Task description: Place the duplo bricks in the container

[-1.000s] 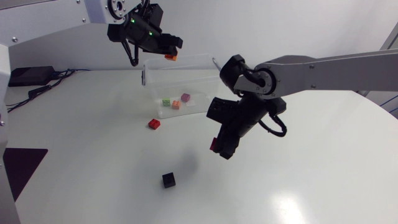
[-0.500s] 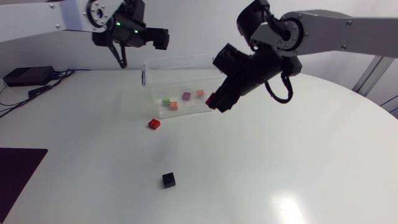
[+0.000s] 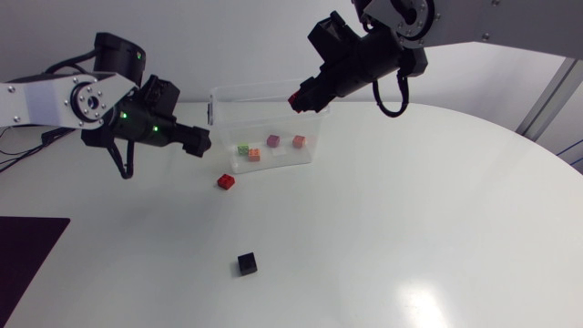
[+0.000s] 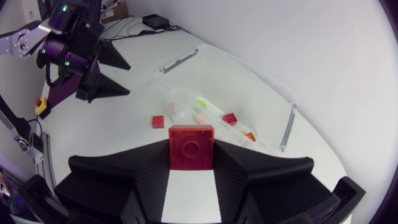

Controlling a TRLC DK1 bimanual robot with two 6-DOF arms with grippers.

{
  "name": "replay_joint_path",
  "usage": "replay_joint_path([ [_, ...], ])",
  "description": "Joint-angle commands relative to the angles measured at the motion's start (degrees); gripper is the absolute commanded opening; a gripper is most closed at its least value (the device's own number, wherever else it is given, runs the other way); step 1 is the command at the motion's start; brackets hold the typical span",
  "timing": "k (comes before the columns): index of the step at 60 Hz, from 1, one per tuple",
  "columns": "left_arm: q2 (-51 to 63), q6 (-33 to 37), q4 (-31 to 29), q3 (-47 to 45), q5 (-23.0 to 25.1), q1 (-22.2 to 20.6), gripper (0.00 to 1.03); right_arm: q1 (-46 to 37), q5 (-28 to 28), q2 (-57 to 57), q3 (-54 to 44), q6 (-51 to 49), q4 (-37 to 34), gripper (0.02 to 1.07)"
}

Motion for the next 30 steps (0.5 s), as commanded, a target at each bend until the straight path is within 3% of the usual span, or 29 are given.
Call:
replay_joint_path([
  [1,0.0,1.9,1.5,-2.6,2.7,1.8,0.98,-0.3,-0.2,2.6,2.6,2.7,1.6,0.22],
  [30,13.6,3.5,8.7,-4.9,4.2,0.7,0.98,-1.4,1.5,10.5,8.0,9.4,13.2,0.21],
])
